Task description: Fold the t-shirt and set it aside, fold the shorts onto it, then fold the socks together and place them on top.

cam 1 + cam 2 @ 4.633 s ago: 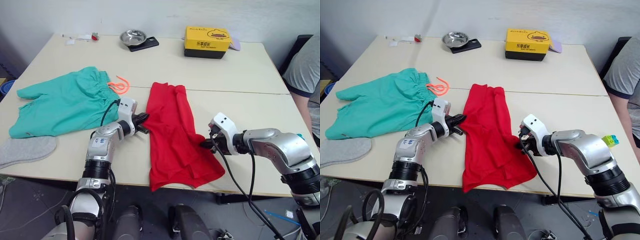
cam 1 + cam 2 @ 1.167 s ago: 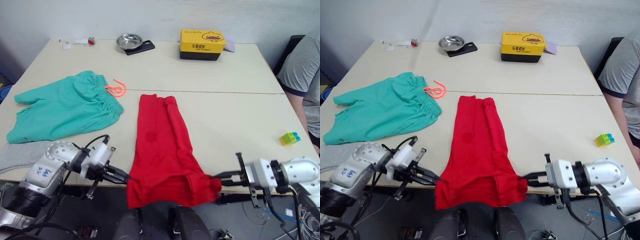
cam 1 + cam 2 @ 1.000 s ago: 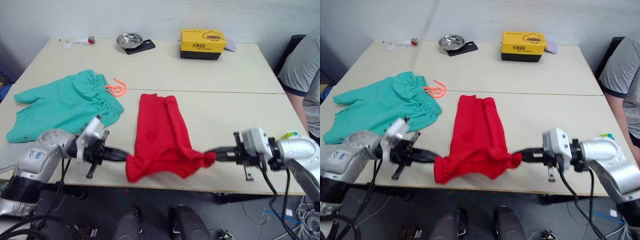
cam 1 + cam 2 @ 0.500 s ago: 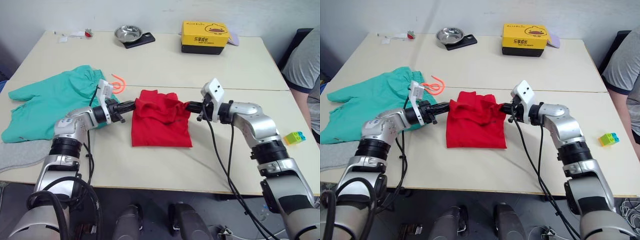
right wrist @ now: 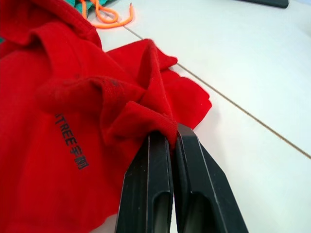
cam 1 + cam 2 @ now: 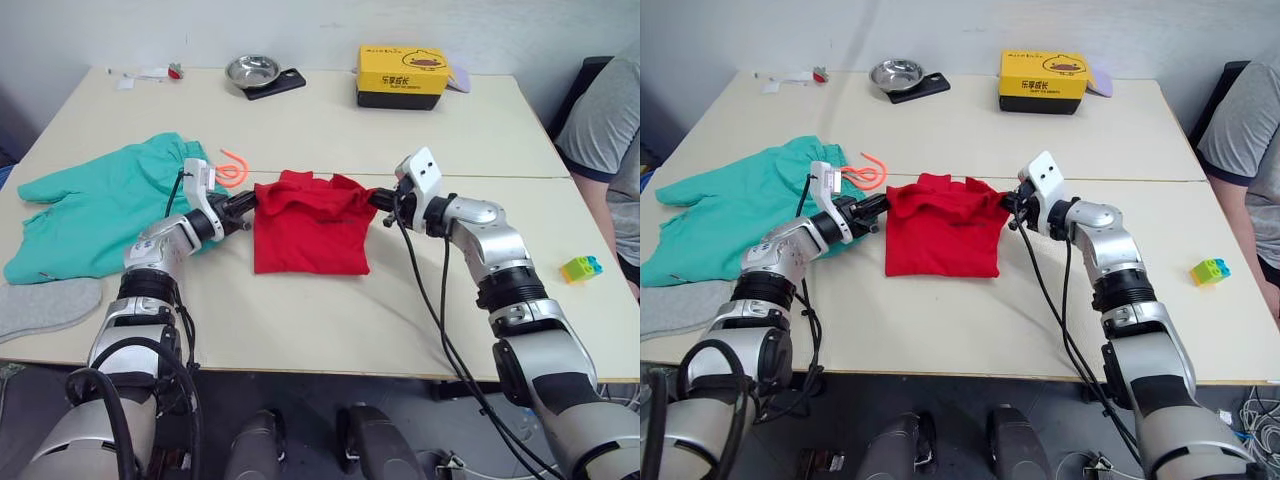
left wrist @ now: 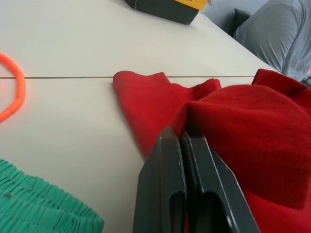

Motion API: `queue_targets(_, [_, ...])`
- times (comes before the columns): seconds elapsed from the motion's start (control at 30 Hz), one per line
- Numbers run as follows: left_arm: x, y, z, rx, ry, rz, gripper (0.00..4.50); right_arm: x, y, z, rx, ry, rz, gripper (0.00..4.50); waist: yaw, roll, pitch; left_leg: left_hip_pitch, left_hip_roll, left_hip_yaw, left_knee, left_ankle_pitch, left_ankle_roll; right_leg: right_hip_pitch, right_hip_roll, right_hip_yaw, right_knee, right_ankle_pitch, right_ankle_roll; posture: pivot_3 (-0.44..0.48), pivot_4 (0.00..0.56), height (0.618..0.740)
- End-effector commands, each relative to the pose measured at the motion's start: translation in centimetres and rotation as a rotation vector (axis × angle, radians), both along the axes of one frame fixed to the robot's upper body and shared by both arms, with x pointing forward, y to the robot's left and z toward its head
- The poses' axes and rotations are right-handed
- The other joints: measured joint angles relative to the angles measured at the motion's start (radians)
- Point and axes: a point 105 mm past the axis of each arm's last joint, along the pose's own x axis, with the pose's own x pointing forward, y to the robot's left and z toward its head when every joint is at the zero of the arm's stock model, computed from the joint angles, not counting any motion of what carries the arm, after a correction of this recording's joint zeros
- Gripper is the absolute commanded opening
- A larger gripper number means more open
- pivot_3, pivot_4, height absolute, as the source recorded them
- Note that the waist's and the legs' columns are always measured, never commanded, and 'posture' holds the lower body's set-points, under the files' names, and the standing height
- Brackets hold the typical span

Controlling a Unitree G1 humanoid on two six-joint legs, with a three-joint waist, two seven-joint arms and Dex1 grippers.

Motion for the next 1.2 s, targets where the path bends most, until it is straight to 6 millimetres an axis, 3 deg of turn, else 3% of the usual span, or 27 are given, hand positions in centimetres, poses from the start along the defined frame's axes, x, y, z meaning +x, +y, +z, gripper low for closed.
queue_targets(0.03, [0.7,0.0,3.4,-0.047,-0.128,0.026,0.01,0.5,0.1,3.6,0.084,-0.125,-0.019,0.0,0.0,0.0,0.0,0.0,0.0,0.0,0.0,0.0,0.0,0.0,0.0,0.0,0.0,0.0,0.0,0.0,0.15,0.74])
queue_targets(0.2, [1.5,-0.3,3.4,-0.033,-0.137,0.078,0.01,1.5,0.0,3.5,0.076,-0.136,-0.094,0.0,-0.004,0.0,0.0,0.0,0.0,0.001,0.0,0.0,0.0,0.0,0.0,0.001,0.0,0.0,0.0,0.0,0.15,0.74])
queue_targets(0.33, [2.4,-0.3,2.0,0.029,-0.062,0.167,0.01,2.6,-0.1,2.3,0.089,-0.064,-0.183,0.0,-0.002,0.0,0.0,0.0,0.0,0.0,0.0,0.0,0.0,0.0,0.0,0.001,0.0,0.0,0.0,0.0,0.15,0.74])
queue_targets(0.43, [2.8,0.0,1.9,0.024,-0.058,0.218,0.61,2.9,-0.3,1.9,0.119,-0.039,-0.208,0.0,-0.002,0.0,0.0,0.0,0.0,0.001,0.0,0.0,0.0,0.0,0.0,0.001,0.0,0.0,0.0,0.0,0.15,0.74])
queue_targets(0.6, [2.8,0.8,2.9,0.053,-0.132,0.252,2.25,2.7,-1.3,1.6,0.075,-0.068,-0.224,1.79,-0.003,0.0,0.0,0.0,0.0,0.001,-0.001,0.0,0.0,-0.001,0.0,0.001,0.0,0.0,0.0,0.0,0.15,0.74])
queue_targets(0.8, [1.8,3.0,6.0,0.084,-0.314,0.261,4.24,2.3,-4.0,3.5,0.122,-0.14,-0.28,3.97,-0.003,0.0,0.0,0.0,0.0,0.002,-0.001,0.0,0.0,-0.001,0.0,0.002,0.0,0.0,0.0,0.0,0.15,0.74])
queue_targets(0.87, [0.5,2.7,6.5,0.154,-0.411,0.159,4.5,1.4,-3.9,4.0,0.115,-0.169,-0.215,4.47,-0.003,0.0,0.0,0.0,0.0,0.002,-0.002,0.0,-0.001,-0.001,0.0,0.001,0.0,0.0,0.0,0.0,0.15,0.74])
queue_targets(0.93, [-1.3,1.9,6.0,0.291,-0.501,0.024,4.5,-0.3,-2.8,4.5,0.099,-0.216,-0.087,4.47,-0.004,0.0,0.0,0.0,0.0,0.003,-0.003,0.0,-0.001,-0.001,0.001,0.002,-0.001,0.0,0.0,0.0,0.15,0.74])
queue_targets(1.03, [-4.5,0.9,3.4,0.572,-0.596,-0.224,4.5,-3.6,-0.6,4.2,0.012,-0.267,0.136,4.47,-0.005,0.0,0.0,0.002,0.001,0.005,-0.006,0.001,-0.002,-0.001,0.002,0.004,-0.001,0.0,0.0,0.0,0.15,0.74])
queue_targets(1.2, [-8.0,0.5,-0.2,0.782,-0.638,-0.47,4.5,-8.2,2.5,0.4,-0.16,-0.251,0.394,4.47,-0.001,0.0,0.0,0.003,0.001,0.004,-0.005,0.001,-0.002,-0.001,0.002,0.004,-0.001,0.0,0.0,0.0,0.15,0.74])
